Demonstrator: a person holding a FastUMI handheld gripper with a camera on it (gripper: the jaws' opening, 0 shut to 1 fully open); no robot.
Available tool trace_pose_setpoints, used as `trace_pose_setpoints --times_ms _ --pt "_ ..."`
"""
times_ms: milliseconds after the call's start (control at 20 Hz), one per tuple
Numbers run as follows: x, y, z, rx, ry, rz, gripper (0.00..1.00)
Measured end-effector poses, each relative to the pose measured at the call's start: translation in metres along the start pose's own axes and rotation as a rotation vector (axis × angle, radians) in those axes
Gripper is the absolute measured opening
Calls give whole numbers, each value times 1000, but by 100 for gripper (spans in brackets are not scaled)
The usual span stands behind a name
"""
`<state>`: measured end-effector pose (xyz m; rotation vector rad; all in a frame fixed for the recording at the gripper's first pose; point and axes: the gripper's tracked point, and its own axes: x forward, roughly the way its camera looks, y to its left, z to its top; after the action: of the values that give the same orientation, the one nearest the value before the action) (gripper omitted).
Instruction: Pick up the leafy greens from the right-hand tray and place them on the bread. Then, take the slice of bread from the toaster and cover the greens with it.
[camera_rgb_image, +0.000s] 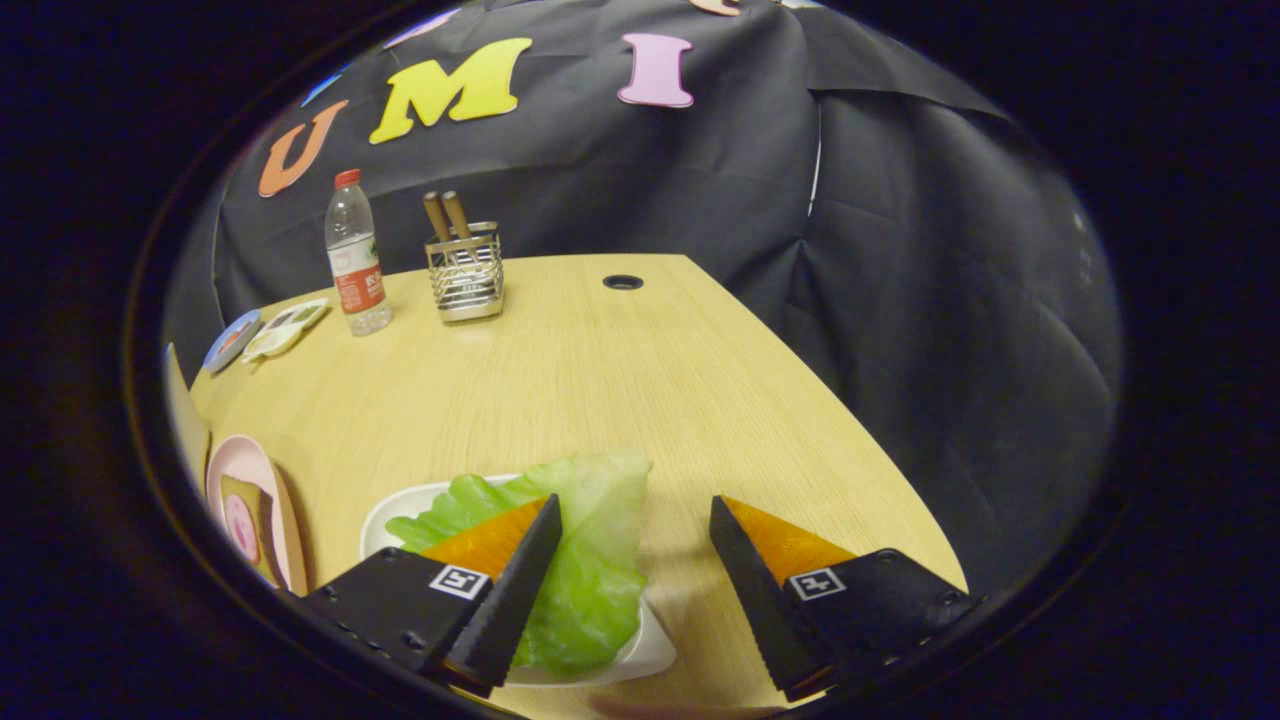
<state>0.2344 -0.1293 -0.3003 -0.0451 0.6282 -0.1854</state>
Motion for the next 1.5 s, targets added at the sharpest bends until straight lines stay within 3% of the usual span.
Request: trace_pose_setpoints --times_ms 250,450,550,750,1200,1500 --pt "-4 -7 -2 -59 -15 -45 42" --pt "-13 -8 5 7 -16 -36 6" --pt "-22 0 10 29 -37 9 0" --pt "-54 9 31 45 -86 61 0" --pt "-127 44 64 -27 -199 99 0" --pt "-168 117 60 -84 -206 234 0"
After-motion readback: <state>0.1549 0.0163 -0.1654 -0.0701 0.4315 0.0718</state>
